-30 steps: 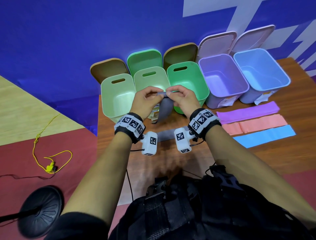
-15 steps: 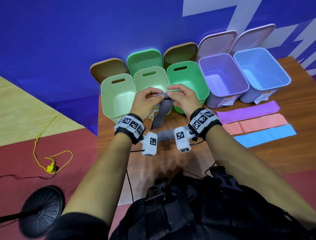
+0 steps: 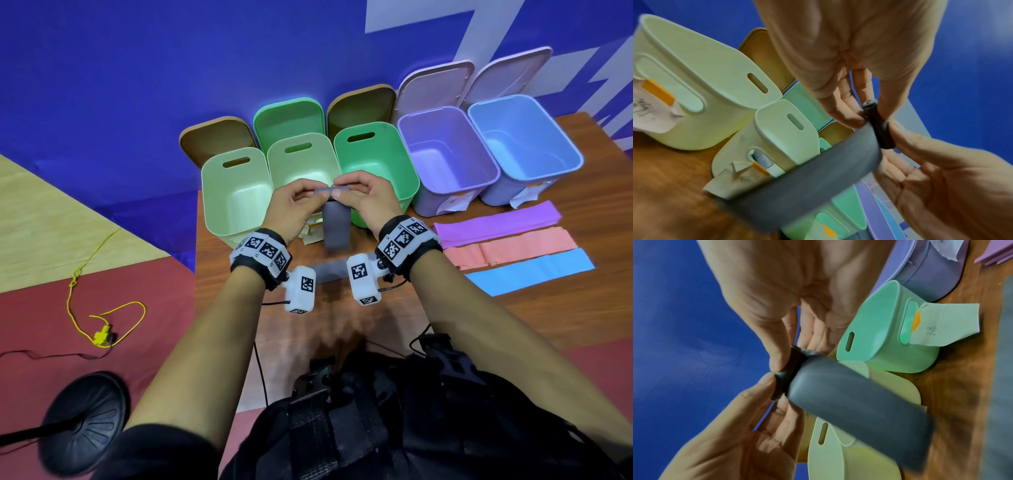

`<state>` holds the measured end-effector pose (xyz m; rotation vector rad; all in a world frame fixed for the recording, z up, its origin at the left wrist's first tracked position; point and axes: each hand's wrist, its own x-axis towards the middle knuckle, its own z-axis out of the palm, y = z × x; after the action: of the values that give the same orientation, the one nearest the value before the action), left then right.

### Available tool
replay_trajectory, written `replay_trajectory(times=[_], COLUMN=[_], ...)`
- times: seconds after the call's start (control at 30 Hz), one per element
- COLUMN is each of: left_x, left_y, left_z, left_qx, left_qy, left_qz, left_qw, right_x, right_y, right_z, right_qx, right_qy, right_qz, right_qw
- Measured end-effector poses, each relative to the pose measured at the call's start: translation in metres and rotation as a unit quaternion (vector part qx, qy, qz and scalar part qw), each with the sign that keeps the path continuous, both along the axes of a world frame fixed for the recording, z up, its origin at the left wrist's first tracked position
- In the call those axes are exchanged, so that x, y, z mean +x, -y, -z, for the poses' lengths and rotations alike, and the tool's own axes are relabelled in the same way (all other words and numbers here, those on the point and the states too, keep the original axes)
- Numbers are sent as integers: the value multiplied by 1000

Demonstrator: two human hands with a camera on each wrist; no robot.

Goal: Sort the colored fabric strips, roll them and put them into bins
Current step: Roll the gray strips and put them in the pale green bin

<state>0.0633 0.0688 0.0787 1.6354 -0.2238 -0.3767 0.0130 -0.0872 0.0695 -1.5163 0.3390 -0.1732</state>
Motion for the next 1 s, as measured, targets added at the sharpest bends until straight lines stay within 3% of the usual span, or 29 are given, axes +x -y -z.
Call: replay_trajectory(times=[0.3,0.63,1.0], left_x=[1,4,0], left_y=[-4,-4,1], left_z=[0,2,-3], left_qx=[13,-49,-31], left_qy=[43,-18,23], left_qz=[-1,-20,28], left_qw=[999,998,999], right_x=[5,4,11], right_y=[1,3,-4], right_z=[8,5,12], right_qx=[12,-6,21], right_qy=[-34,-14,-27], right_qz=[2,8,-7], right_qw=[999,1000,999])
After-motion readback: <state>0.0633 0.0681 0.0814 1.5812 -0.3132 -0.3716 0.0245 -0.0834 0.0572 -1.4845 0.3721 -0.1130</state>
